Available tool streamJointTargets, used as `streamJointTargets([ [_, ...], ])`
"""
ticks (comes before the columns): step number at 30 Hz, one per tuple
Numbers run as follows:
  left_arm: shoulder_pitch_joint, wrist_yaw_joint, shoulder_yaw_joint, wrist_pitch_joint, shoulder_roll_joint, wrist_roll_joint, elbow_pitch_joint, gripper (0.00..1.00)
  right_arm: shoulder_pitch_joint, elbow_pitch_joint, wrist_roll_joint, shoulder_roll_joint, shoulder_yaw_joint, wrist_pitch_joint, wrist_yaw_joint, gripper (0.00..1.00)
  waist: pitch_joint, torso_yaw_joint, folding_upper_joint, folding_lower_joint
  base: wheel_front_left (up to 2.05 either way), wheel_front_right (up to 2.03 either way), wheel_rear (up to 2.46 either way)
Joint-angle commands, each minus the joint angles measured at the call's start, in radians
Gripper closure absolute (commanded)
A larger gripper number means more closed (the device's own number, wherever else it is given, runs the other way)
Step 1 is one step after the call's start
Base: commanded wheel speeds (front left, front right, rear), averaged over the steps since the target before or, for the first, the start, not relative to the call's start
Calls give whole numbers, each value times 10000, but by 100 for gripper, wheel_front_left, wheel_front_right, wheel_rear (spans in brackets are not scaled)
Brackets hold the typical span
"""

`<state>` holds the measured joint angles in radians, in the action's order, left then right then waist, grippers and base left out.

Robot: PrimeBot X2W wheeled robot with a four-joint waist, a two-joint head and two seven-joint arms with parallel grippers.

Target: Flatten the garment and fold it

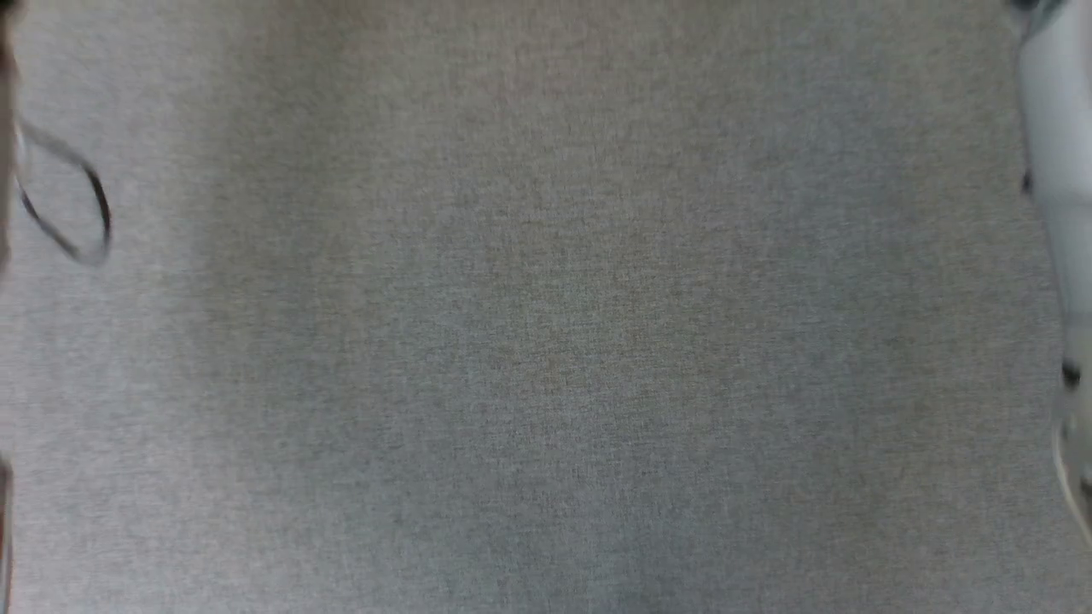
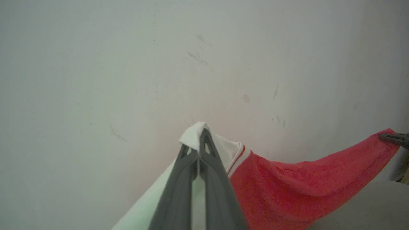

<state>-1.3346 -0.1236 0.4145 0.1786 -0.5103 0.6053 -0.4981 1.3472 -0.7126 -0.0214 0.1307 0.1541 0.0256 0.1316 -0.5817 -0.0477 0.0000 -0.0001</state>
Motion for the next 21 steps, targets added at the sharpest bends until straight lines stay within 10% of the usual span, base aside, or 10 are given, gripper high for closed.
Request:
streamJointTargets([
  [1, 858, -67, 10, -55, -256, 240, 564, 100, -802, 610, -627, 323, 242, 69, -9, 100, 649, 21, 0, 1, 0, 0, 0],
  [10, 6051, 1543, -248, -367, -1147, 936, 4492, 100, -5495, 4716, -2385, 1611, -224, 1052, -9, 100, 1906, 35, 0, 1, 0, 0, 0],
  [21, 11036, 3381, 143, -537, -1715, 974, 6445, 100, -10721, 7378, -2591, 934, -1577, 1966, -9, 100, 3132, 138, 0, 1, 0, 0, 0],
])
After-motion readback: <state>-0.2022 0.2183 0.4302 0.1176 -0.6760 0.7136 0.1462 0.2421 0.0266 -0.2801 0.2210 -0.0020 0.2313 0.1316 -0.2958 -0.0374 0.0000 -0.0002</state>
